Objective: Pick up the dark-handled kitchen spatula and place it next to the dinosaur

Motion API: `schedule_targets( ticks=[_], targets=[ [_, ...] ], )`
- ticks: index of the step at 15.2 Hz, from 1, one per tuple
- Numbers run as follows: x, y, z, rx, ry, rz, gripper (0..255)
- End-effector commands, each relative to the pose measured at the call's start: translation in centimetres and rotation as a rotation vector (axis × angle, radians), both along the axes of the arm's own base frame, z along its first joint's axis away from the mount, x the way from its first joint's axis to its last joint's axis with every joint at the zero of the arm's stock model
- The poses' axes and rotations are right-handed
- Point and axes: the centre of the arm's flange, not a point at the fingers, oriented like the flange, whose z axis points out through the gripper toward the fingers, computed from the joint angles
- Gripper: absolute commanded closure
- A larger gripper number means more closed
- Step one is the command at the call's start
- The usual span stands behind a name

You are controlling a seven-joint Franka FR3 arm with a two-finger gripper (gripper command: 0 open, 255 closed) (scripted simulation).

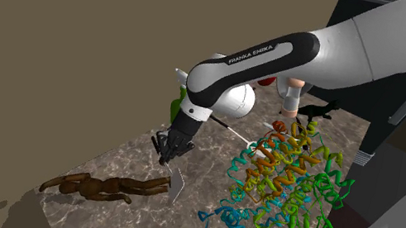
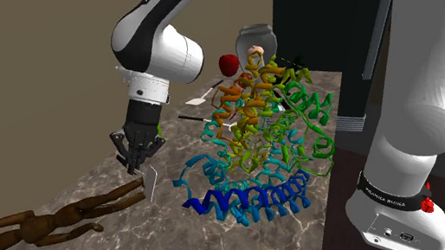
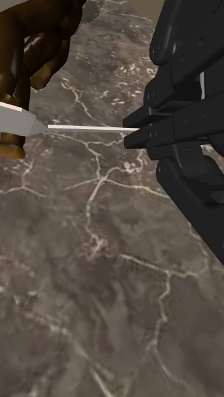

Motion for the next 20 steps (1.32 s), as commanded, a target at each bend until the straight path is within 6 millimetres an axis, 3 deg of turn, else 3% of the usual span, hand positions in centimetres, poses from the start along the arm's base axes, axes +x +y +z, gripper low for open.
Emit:
schedule_targets(
  ticks=[1, 20],
  targets=[
    [0.0, 0.0, 0.0, 0.000, 0.000, 0.000, 255],
    [0.0, 0.0, 10.0, 0.000, 0.000, 0.000, 255]
  ],
)
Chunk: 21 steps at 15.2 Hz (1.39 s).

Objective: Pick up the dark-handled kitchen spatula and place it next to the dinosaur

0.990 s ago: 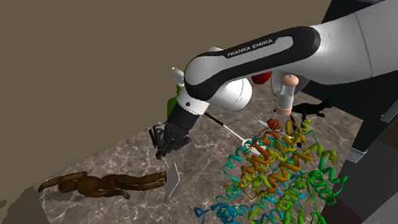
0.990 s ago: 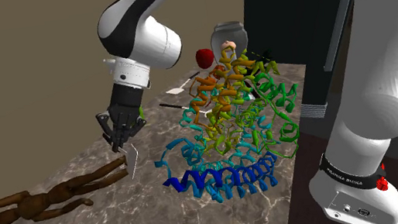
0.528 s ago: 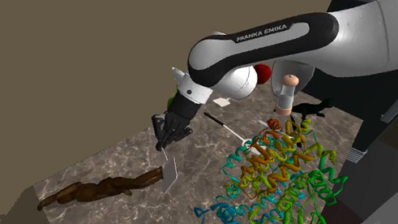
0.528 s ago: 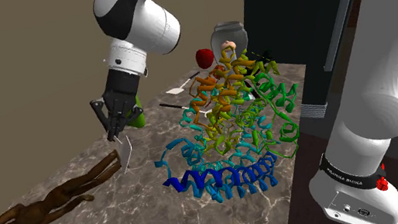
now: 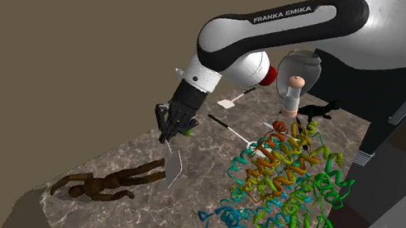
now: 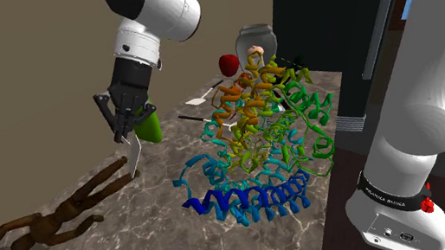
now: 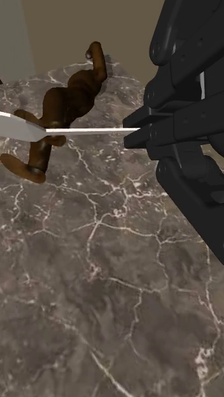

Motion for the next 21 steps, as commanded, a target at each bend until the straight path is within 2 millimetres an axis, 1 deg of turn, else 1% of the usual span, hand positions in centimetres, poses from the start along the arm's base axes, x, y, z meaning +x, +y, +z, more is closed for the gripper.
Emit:
schedule_targets(
  ticks=[1, 21],
  targets=[
    [0.1, 0.1, 1.1, 0.000, 0.000, 0.000, 255],
    [0.1, 0.1, 11.6, 0.000, 0.000, 0.000, 255]
  ],
)
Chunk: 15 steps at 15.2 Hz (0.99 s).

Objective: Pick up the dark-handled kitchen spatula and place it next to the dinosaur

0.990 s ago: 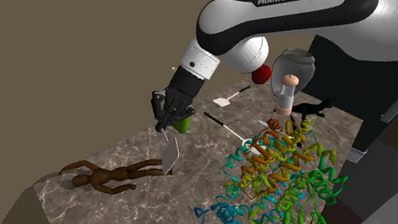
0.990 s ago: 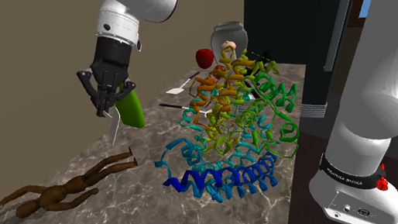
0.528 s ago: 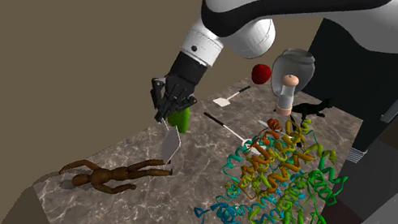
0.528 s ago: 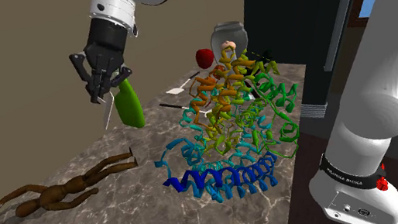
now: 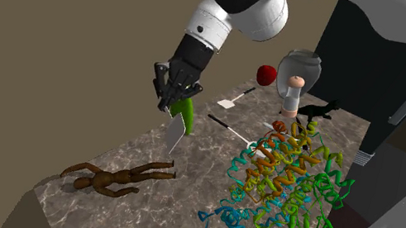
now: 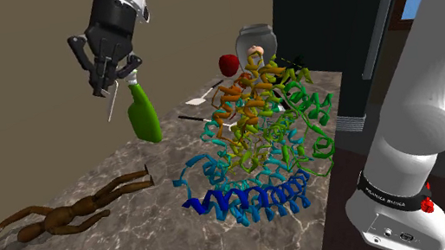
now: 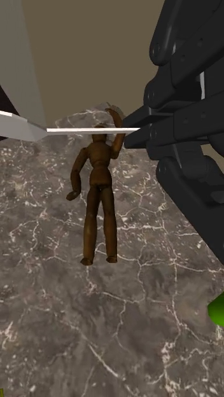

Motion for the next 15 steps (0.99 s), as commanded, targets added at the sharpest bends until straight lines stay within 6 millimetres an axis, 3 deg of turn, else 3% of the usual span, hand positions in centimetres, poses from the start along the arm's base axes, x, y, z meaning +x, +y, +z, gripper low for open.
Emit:
schedule_targets(
  ticks=[1, 2, 15],
  targets=[
    [0.0, 0.0, 1.1, 0.000, 0.000, 0.000, 255],
    [0.0, 0.0, 1.3, 0.000, 0.000, 0.000, 255],
    [-1.0, -17.1, 1.3, 0.000, 0.000, 0.000, 255]
  ],
)
